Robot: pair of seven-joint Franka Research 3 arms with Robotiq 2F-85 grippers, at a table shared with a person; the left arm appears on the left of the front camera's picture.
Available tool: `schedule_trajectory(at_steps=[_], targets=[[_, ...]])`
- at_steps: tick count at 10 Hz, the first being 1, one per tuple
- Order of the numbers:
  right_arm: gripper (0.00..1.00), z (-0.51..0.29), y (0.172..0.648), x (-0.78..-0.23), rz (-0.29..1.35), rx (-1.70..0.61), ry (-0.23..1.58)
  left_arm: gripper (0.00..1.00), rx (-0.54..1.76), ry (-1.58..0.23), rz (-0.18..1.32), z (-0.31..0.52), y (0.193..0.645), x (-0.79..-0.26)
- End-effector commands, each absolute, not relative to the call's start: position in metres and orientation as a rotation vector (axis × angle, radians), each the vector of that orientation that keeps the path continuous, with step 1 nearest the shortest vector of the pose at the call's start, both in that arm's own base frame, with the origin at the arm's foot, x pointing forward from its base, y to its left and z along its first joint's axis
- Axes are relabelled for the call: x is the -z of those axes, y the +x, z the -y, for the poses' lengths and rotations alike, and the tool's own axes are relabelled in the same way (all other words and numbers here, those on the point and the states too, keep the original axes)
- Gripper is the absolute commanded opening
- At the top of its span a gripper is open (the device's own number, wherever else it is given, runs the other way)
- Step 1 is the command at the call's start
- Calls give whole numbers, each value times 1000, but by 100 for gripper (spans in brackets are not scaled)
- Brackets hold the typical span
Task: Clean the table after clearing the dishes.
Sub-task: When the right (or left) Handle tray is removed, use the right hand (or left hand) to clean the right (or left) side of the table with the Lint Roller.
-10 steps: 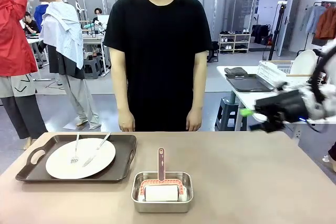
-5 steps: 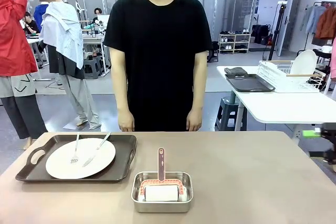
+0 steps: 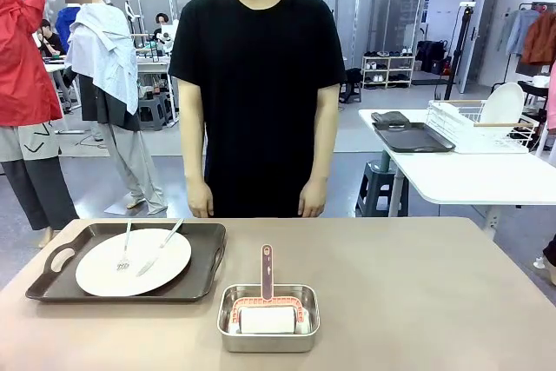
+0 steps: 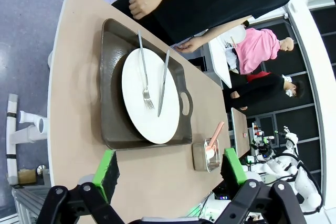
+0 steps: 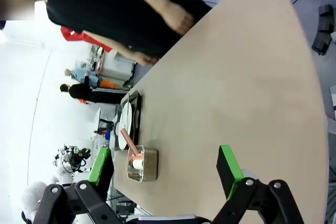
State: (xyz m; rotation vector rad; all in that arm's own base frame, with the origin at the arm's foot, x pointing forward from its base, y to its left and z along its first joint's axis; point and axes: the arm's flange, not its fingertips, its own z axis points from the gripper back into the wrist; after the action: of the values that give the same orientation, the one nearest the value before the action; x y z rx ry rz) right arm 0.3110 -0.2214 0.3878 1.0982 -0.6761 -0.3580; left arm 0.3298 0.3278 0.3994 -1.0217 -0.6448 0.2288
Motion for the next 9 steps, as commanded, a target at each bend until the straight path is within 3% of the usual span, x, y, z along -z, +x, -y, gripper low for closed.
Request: schedule_trajectory(at_steps=[1, 2, 4, 5, 9], targets=[[100, 181, 269, -375, 640, 424, 1092, 100, -232, -1028, 654, -329, 327, -401], [100, 186, 259, -372, 634, 513, 1080, 100, -232, -1028, 654, -329, 327, -401], [100, 186, 254, -372, 622, 444, 1027, 100, -232, -1028, 654, -329, 327, -401], [100, 237, 301, -381, 652, 456, 1078, 100, -232, -1028, 654, -329, 327, -401], [100, 237, 301, -381, 652, 456, 1078, 100, -232, -1028, 654, -329, 327, -401]])
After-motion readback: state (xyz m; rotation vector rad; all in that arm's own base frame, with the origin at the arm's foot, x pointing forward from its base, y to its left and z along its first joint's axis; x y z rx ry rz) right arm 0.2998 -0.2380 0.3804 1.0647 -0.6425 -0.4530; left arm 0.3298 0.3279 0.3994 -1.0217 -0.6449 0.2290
